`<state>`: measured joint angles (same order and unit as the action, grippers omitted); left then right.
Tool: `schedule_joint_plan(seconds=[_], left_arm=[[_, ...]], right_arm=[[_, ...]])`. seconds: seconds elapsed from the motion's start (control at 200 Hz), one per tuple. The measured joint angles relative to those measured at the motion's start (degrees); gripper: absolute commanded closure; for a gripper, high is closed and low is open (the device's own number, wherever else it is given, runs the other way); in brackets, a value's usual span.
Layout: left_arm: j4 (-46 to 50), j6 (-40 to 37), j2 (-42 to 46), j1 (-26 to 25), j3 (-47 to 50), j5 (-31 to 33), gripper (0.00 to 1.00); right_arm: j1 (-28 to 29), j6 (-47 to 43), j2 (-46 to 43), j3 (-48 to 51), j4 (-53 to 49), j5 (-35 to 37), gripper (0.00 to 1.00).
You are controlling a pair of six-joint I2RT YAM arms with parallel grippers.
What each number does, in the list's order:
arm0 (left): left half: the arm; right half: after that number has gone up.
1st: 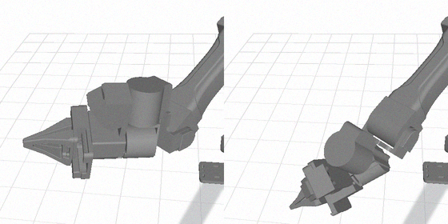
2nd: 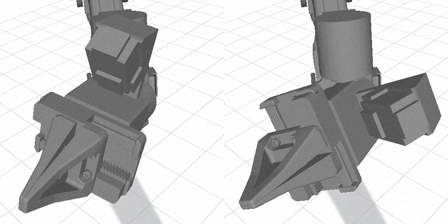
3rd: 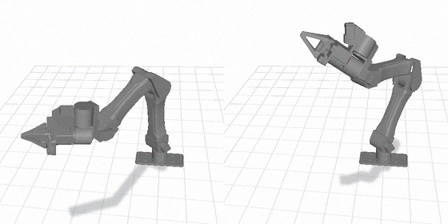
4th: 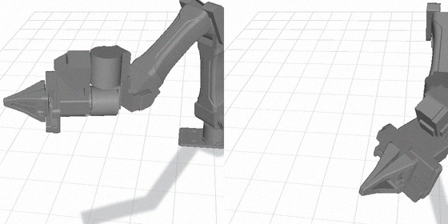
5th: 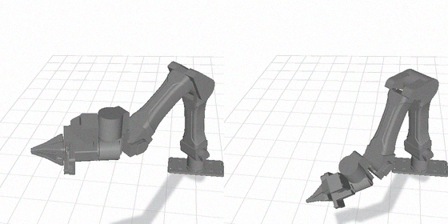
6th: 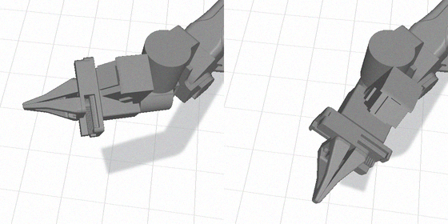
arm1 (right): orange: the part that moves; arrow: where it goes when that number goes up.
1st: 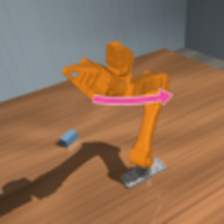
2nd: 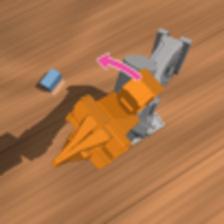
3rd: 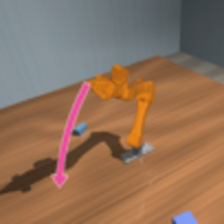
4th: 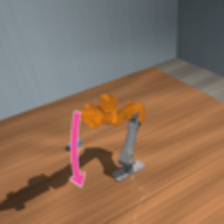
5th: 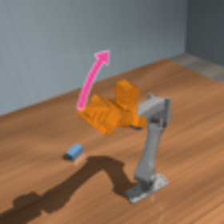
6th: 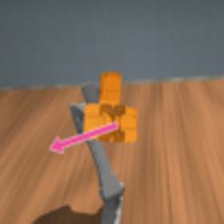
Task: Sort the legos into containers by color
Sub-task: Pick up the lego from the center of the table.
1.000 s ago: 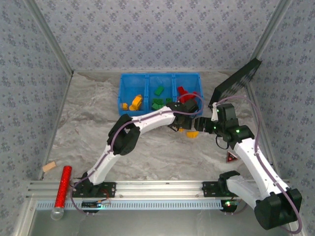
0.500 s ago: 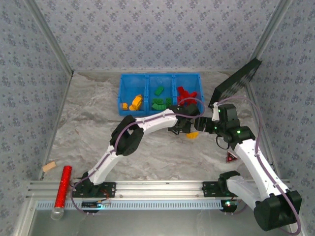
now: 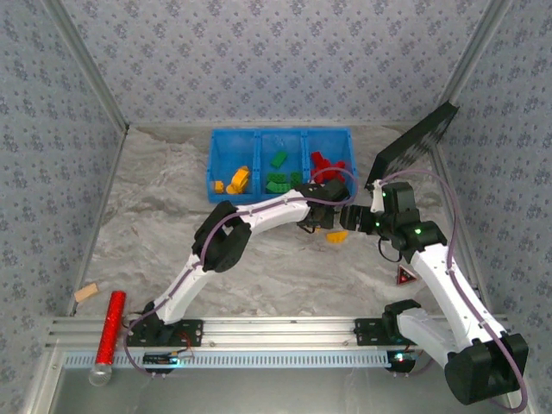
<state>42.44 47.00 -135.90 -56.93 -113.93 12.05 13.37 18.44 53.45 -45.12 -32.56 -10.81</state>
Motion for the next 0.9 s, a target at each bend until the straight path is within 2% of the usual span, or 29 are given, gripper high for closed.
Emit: schedule_joint_plan(seconds=[0.225,0.435,0.725,0.9], left_arm=[[-1.8,0.0,0.5,0.1,1.9,0.0,0.47],[-4.7,0.2,5.1,0.0,9.8,0.0,0.53],[-3.3,-0.9,11.1,0.6,16.8,1.3,0.54],[-1.7,-4.8,19.7,3.8,17.3,4.8,0.54]], right_arm=[[0.0,0.0,0.1,0.0,-0.2,0.0,0.20],[0.0,0.0,0.1,0.0,-0.2,0.1,0.20],[0.3,0.0,-0.4,0.0,-2.8,1.0,0.20],[1.2,0.5,-0.3,0.0,-3.0,1.6,0.20]])
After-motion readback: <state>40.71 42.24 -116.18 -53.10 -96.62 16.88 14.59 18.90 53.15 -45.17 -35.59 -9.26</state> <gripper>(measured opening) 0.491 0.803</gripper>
